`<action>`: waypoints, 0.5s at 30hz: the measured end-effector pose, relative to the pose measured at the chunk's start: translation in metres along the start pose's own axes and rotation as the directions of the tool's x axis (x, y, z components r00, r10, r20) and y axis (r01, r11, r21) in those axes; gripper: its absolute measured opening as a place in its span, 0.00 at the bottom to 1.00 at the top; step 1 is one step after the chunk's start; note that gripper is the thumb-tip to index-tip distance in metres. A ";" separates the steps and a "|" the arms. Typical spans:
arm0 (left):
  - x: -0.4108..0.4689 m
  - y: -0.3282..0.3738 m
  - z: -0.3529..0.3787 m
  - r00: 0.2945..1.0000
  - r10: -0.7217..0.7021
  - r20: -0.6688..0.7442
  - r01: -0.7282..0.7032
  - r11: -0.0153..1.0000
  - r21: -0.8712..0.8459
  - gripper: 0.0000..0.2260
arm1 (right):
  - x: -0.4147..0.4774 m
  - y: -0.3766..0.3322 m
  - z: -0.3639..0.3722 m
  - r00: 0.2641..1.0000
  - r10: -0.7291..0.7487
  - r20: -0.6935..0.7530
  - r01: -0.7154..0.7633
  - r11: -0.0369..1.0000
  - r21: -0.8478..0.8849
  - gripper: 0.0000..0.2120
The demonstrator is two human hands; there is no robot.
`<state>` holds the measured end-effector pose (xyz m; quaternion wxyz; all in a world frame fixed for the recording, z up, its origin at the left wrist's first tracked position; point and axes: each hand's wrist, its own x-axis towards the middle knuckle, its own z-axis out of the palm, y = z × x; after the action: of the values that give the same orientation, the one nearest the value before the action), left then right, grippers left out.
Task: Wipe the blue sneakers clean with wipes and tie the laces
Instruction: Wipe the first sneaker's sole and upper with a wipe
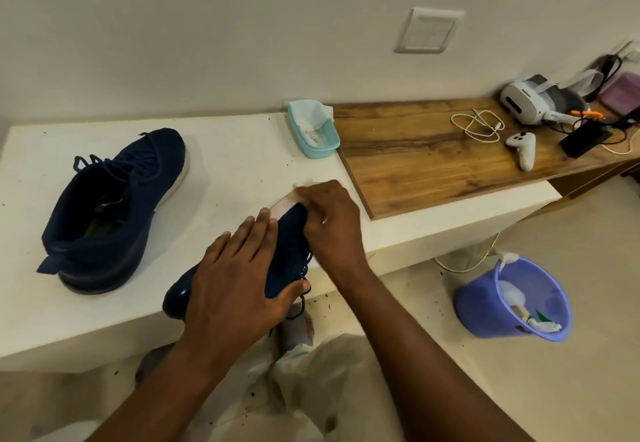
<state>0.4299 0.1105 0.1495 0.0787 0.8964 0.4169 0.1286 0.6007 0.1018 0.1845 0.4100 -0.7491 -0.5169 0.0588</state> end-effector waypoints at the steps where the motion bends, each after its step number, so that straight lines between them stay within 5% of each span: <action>1: 0.001 -0.001 0.000 1.000 -0.001 -0.005 0.001 1.000 -0.009 0.43 | -0.002 -0.003 0.004 0.997 -0.075 0.023 0.076 0.996 -0.045 0.16; 6: -0.002 0.003 -0.001 1.000 0.016 -0.009 -0.016 1.000 0.008 0.43 | 0.022 0.028 -0.008 0.940 0.322 -0.111 -0.317 0.947 0.060 0.16; 8: -0.002 0.002 0.001 1.000 0.014 -0.002 -0.014 1.000 0.010 0.43 | 0.014 0.022 -0.006 0.953 0.292 -0.077 -0.289 0.956 0.048 0.15; 12: 0.002 -0.002 -0.001 1.000 -0.009 0.000 0.009 1.000 -0.014 0.43 | -0.006 -0.008 0.008 0.997 -0.067 0.049 0.069 0.997 -0.040 0.16; 15: -0.001 0.000 -0.002 1.000 -0.001 -0.005 0.001 1.000 -0.010 0.43 | 0.022 0.016 0.000 0.982 0.178 -0.061 -0.180 0.984 -0.020 0.17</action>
<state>0.4292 0.1097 0.1513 0.0822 0.8954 0.4169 0.1329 0.6227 0.1176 0.1808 0.4083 -0.7992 -0.4360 0.0667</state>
